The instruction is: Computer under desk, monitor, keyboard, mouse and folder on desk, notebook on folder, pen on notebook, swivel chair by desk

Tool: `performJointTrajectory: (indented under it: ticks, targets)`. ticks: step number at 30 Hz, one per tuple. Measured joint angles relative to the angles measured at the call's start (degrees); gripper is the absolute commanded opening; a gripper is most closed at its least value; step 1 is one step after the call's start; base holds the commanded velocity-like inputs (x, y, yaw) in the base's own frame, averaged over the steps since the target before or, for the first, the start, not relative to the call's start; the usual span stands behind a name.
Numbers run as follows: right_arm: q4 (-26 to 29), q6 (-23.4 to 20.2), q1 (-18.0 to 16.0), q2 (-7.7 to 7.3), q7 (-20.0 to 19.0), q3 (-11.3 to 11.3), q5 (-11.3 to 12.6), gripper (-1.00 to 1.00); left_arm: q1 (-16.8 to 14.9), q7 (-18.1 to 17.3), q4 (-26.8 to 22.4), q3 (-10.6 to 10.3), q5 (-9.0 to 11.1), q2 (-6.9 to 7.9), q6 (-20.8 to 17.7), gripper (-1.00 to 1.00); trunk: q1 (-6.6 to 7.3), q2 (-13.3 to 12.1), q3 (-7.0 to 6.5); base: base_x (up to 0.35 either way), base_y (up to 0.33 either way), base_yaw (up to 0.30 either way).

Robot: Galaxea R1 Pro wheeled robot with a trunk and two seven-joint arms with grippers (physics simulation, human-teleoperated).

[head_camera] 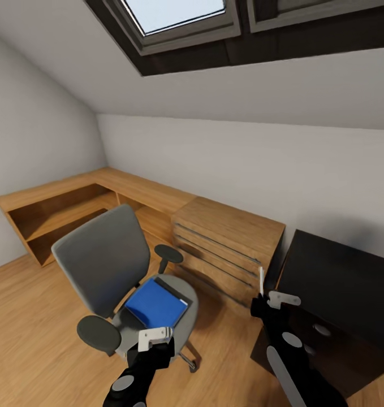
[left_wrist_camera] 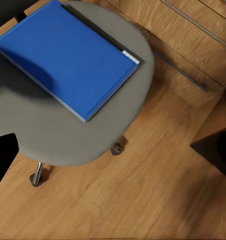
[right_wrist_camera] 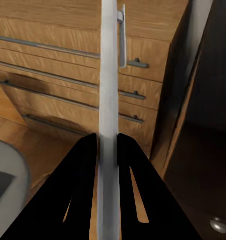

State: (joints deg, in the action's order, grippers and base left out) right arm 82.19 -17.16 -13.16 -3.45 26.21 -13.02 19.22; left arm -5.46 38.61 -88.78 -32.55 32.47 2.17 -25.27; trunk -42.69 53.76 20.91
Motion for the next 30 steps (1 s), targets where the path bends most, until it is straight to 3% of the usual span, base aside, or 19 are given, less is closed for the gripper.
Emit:
performJointTrajectory:
  ticks: [7, 12, 23, 30]
  targets:
    - [-0.02, 0.0, 0.01, -0.01, 0.0, 0.0, 0.0, -1.0, -0.01, -0.01, 0.38, -0.02, -0.01, -0.11, 0.01, 1.0, 1.54, -2.81, -1.4, 0.0, -0.001, -0.252]
    - [-0.07, 0.05, 0.03, 0.0, 0.0, 0.01, 0.0, -1.0, 0.0, -0.01, 0.46, -0.11, -0.08, -0.12, 0.01, 1.0, 2.64, -4.82, -2.39, 0.0, -0.244, -0.254]
    - [-0.13, 0.09, 0.0, 0.0, 0.0, 0.17, 0.0, -1.0, 0.01, 0.0, 0.45, 0.15, -0.23, -0.08, 0.25, 1.0, 2.65, -4.84, -2.42, 0.057, -0.093, -0.075]
    - [-0.36, -0.11, 0.0, 0.0, -0.08, 2.69, -0.01, -1.0, 0.05, 0.32, 0.44, 0.05, -0.19, -0.08, 0.34, 1.0, 2.67, -4.83, -2.42, 0.239, -0.036, -0.001]
